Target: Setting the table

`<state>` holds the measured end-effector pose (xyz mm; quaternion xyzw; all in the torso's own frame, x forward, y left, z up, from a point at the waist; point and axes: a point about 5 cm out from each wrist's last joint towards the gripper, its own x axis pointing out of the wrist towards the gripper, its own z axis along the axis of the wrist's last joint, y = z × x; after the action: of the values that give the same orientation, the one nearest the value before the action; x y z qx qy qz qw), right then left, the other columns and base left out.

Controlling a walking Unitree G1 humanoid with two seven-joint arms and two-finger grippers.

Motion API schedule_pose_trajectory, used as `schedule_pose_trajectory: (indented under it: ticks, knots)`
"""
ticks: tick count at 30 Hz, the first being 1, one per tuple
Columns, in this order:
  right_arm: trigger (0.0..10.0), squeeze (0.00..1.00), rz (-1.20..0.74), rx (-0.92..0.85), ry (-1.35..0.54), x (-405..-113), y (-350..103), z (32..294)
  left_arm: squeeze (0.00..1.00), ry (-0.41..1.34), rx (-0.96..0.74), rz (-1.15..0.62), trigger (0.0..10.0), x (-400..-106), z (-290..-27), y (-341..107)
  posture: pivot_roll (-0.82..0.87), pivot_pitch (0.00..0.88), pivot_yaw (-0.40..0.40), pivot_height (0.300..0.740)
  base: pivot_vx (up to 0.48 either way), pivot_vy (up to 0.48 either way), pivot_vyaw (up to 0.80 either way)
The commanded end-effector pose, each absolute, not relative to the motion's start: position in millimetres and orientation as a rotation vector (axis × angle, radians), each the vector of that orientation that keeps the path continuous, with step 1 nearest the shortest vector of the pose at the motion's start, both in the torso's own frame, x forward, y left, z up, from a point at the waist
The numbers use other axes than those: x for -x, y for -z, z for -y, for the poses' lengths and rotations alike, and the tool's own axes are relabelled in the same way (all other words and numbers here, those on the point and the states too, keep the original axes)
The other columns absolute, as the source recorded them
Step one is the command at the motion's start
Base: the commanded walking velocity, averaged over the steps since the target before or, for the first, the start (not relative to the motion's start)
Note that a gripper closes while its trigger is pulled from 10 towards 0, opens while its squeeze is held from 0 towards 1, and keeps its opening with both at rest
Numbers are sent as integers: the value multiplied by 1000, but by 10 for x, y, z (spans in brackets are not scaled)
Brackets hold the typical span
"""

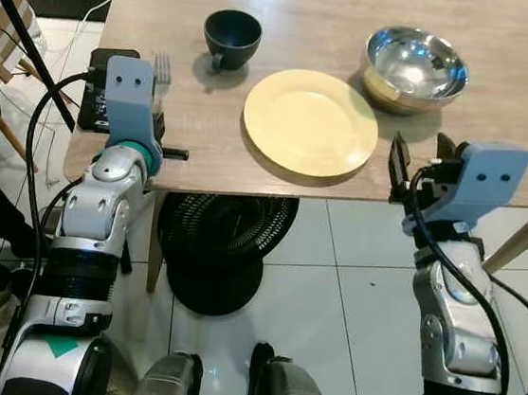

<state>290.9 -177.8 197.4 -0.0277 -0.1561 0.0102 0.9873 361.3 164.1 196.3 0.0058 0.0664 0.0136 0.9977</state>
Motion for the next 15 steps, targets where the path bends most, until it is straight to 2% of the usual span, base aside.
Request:
schedule_pose_trajectory:
  ticks: [1,15]
  knots:
    - [10000,0,307,48,-8,-2871,-1958,1795,0,-22,-29,-141,10000,-3630,-1622,-1965,13,211,17,740,0,0,0]
    - [10000,0,297,42,-28,-2848,-1961,1739,0,14,67,-122,10000,-3788,-1503,-2051,-1,225,17,740,0,0,0]
